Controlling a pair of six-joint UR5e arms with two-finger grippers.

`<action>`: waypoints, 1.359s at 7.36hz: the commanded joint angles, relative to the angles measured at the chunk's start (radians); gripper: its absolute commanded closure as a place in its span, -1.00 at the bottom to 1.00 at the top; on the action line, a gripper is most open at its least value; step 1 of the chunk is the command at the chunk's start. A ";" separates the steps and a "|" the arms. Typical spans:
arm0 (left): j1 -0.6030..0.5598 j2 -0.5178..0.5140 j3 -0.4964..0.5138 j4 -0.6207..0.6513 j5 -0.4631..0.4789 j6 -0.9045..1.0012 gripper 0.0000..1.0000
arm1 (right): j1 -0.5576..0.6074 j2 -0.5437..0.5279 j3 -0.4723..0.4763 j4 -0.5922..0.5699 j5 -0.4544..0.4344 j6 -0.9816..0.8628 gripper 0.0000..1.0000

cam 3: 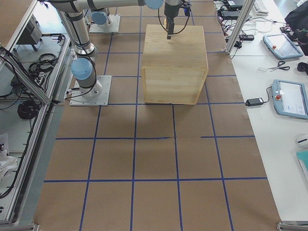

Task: Open upper drawer

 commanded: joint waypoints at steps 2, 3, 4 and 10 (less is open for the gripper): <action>-0.016 -0.016 -0.010 0.055 -0.003 -0.009 -1.00 | 0.000 0.000 0.000 0.000 0.000 0.001 -1.00; -0.017 -0.020 -0.018 0.056 -0.005 -0.055 -1.00 | 0.000 0.000 0.000 0.000 0.000 0.001 -1.00; -0.046 -0.033 -0.024 0.069 -0.034 -0.087 -1.00 | 0.000 0.000 0.001 0.000 0.000 0.001 -1.00; -0.293 -0.167 -0.019 0.392 -0.105 -0.331 -1.00 | 0.000 0.000 0.000 0.000 0.000 -0.001 -1.00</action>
